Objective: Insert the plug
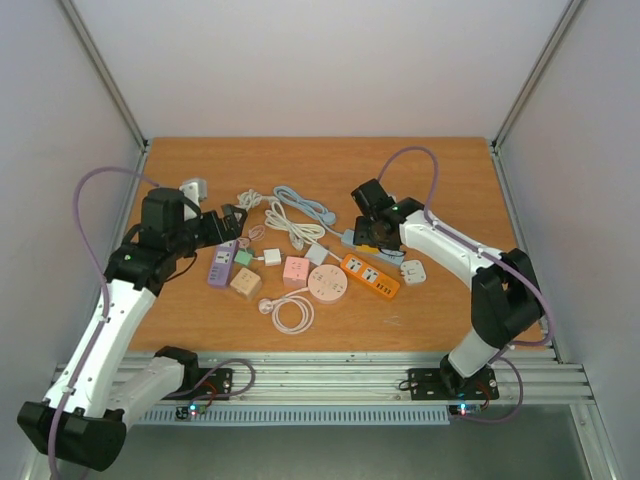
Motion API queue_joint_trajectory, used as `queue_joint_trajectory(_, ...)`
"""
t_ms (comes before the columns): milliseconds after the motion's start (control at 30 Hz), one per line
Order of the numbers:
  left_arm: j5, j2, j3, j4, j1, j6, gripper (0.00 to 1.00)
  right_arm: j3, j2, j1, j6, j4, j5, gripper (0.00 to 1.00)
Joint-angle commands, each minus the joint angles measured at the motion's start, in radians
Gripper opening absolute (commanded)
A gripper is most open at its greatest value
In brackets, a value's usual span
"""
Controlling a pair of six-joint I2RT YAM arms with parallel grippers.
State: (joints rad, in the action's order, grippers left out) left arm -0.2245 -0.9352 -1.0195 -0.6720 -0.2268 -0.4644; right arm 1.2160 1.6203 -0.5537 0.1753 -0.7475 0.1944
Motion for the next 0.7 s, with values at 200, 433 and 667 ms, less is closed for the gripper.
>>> queue_joint_trajectory(200,0.040,0.003,0.055,0.038,0.026,0.049,0.99,0.060,0.060,0.028,-0.001,-0.018,0.054,0.40)
queue_joint_trajectory(433,0.036,0.001,0.059,0.042,0.039,0.046,0.99,0.085,0.107,0.027,0.058,-0.041,0.033,0.41)
queue_joint_trajectory(667,0.035,0.003,0.064,0.042,0.045,0.046,0.99,0.135,0.151,0.026,0.122,-0.131,0.073,0.42)
